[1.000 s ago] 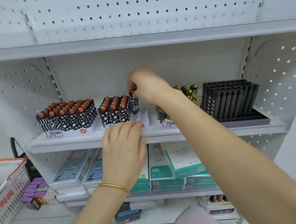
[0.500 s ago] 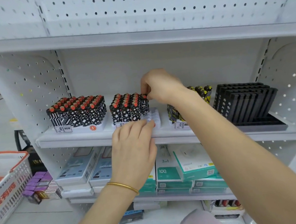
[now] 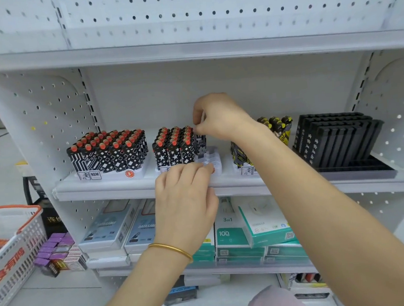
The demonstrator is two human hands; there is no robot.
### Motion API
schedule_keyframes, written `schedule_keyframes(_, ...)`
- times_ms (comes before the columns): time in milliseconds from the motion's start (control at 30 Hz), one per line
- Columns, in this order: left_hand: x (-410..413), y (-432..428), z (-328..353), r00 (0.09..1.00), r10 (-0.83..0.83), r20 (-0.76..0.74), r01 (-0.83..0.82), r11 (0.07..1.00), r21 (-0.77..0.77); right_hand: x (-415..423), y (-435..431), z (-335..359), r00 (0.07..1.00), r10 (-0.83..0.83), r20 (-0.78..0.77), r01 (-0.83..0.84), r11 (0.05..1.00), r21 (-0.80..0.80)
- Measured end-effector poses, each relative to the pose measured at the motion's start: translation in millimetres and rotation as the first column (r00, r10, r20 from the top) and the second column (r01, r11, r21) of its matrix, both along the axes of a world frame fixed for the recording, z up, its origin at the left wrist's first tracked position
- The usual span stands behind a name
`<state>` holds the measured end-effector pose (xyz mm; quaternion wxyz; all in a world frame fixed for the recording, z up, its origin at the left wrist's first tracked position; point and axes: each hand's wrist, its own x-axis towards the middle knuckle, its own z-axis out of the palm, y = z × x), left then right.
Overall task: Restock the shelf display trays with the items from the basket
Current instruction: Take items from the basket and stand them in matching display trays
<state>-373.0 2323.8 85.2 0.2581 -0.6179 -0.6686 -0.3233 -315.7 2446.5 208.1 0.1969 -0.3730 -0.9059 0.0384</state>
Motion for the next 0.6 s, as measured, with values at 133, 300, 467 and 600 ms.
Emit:
schedule_keyframes(133,-1,1,1,1.000,0.001,0.004,-0.001,1.000,-0.004,4,-5,24,0.998,-0.051,-0.022,0.052,0.997,0.048)
schedule_keyframes(300,-1,1,1,1.000,0.002,0.003,-0.002,1.000,-0.008,10,-8,23,0.994,-0.039,0.101,0.036,0.999,0.034)
schedule_keyframes(467,-1,0,1,1.000,0.008,0.006,-0.007,1.000,-0.023,11,-3,15,0.995,0.051,0.084,-0.052,0.999,0.009)
schedule_keyframes(600,-1,0,2,1.000,0.005,0.008,-0.004,1.000,-0.030,8,-3,10,0.988,0.105,0.116,-0.110,0.993,0.042)
